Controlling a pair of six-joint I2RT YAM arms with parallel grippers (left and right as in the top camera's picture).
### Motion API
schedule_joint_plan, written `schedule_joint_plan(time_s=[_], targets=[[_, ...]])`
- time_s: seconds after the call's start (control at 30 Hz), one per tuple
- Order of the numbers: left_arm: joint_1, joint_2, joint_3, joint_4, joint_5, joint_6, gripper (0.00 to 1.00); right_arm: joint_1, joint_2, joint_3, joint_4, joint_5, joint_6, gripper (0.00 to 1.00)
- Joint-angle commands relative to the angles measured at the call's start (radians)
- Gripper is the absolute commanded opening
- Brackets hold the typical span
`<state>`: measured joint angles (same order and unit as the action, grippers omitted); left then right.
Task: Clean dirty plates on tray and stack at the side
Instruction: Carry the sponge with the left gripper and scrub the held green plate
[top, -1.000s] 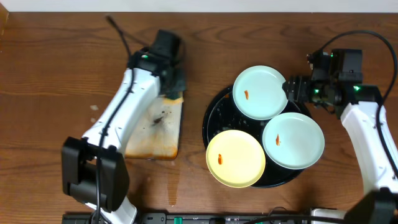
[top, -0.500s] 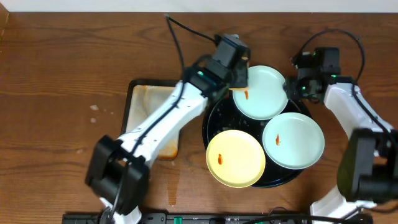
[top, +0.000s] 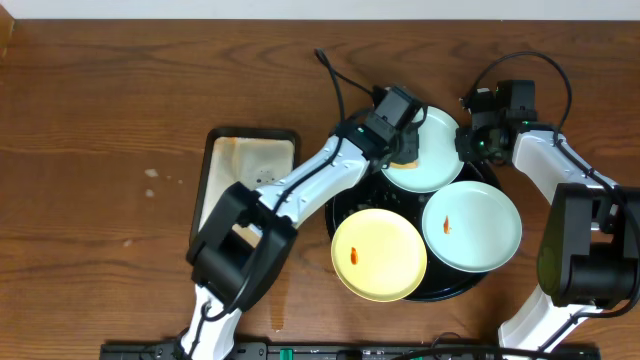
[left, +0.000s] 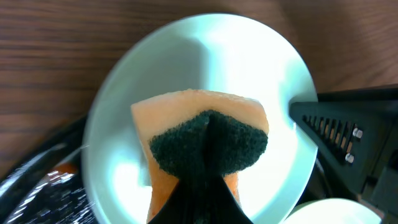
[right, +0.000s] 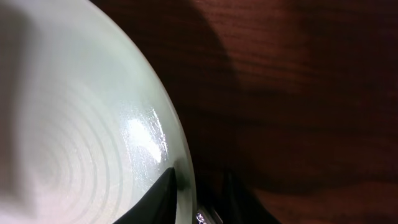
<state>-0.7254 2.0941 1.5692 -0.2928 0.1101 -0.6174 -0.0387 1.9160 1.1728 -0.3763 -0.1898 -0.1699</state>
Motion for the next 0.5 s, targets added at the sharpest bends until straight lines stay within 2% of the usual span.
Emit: schedule_joint_plan(time_s=[0.0, 0.37, 0.47], targets=[[-0.009, 0.032, 0.015, 0.026, 0.044, -0.034, 0.07, 0.014, 0.006, 0.003, -0.002, 0.005, -0.01, 0.24], [-0.018, 0.084, 0.015, 0.133, 0.037, -0.042, 0.08, 0.014, 0.006, 0.003, -0.009, 0.005, -0.01, 0.24], [-0.016, 0.123, 0.015, 0.138, 0.004, 0.019, 0.07, 0.014, 0.006, 0.003, -0.014, 0.005, -0.01, 0.23]])
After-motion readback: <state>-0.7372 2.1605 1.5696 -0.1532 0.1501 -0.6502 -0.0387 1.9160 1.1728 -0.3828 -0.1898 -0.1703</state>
